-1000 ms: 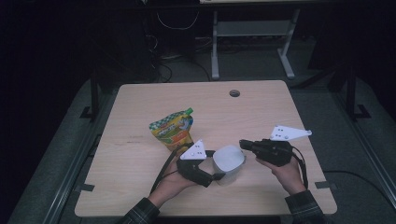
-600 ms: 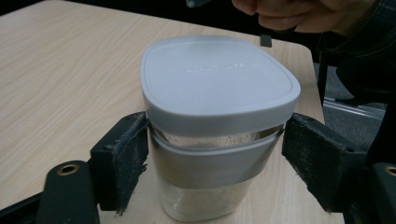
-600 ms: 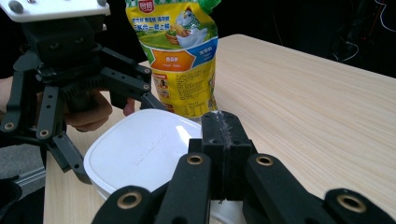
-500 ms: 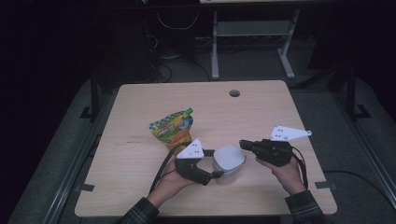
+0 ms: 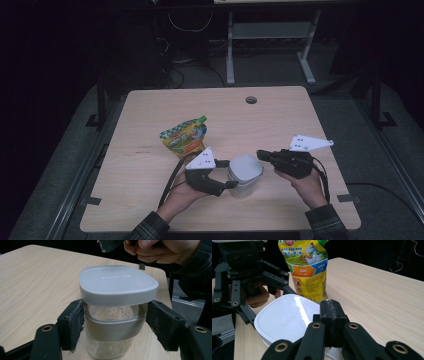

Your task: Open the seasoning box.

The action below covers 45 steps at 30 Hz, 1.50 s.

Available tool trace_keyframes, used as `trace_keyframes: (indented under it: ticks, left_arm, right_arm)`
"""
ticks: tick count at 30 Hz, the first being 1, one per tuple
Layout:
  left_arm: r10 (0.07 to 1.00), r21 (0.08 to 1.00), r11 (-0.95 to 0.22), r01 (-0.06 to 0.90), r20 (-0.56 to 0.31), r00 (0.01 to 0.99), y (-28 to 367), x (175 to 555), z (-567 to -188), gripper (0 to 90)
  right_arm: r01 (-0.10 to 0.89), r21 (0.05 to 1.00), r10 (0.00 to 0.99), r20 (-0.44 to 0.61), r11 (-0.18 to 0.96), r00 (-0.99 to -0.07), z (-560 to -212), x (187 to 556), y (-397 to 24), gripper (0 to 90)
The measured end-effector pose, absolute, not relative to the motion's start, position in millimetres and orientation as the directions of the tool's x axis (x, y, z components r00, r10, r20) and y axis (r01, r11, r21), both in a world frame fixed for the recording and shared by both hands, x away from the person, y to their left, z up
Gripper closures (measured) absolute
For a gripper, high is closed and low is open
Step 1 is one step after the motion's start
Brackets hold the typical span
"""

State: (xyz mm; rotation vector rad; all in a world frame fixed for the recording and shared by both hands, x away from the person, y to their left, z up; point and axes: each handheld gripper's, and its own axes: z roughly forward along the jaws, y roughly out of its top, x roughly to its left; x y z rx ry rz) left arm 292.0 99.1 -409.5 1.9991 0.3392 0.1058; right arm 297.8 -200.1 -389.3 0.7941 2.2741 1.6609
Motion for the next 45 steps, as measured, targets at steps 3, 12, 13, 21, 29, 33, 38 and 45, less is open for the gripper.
trace_keyframes:
  ticks: [3,12,13,21,29,33,38,45]
  left_arm:
    - [0.285,0.897,-0.402,0.185,-0.07,0.956,100,292,-408,34.4]
    - [0.292,0.899,-0.393,0.192,-0.076,0.953,103,292,-406,40.8]
    - [0.292,0.898,-0.394,0.194,-0.078,0.953,103,293,-406,41.3]
    - [0.301,0.895,-0.391,0.214,-0.095,0.949,104,293,-405,48.2]
    - [0.311,0.894,-0.38,0.237,-0.118,0.943,106,294,-405,55.5]
    - [0.313,0.894,-0.378,0.242,-0.122,0.942,107,294,-404,59.4]
    - [0.319,0.891,-0.379,0.251,-0.129,0.939,108,295,-403,63.9]
    - [0.324,0.891,-0.377,0.253,-0.128,0.937,110,294,-401,73.6]
  right_arm:
    - [0.296,0.93,0.539,0.139,0.217,-0.831,-389,298,-200,89.6]
    - [0.294,0.931,0.542,0.137,0.216,-0.829,-389,298,-200,89.6]
    - [0.296,0.931,0.542,0.138,0.216,-0.829,-389,298,-200,89.6]
    - [0.295,0.93,0.542,0.136,0.218,-0.83,-389,298,-200,89.6]
    - [0.297,0.929,0.542,0.136,0.222,-0.83,-390,297,-199,89.6]
    - [0.297,0.929,0.541,0.136,0.222,-0.83,-390,297,-199,89.6]
    - [0.297,0.929,0.541,0.136,0.222,-0.83,-390,297,-199,89.6]
    - [0.297,0.929,0.54,0.136,0.223,-0.831,-390,297,-199,89.6]
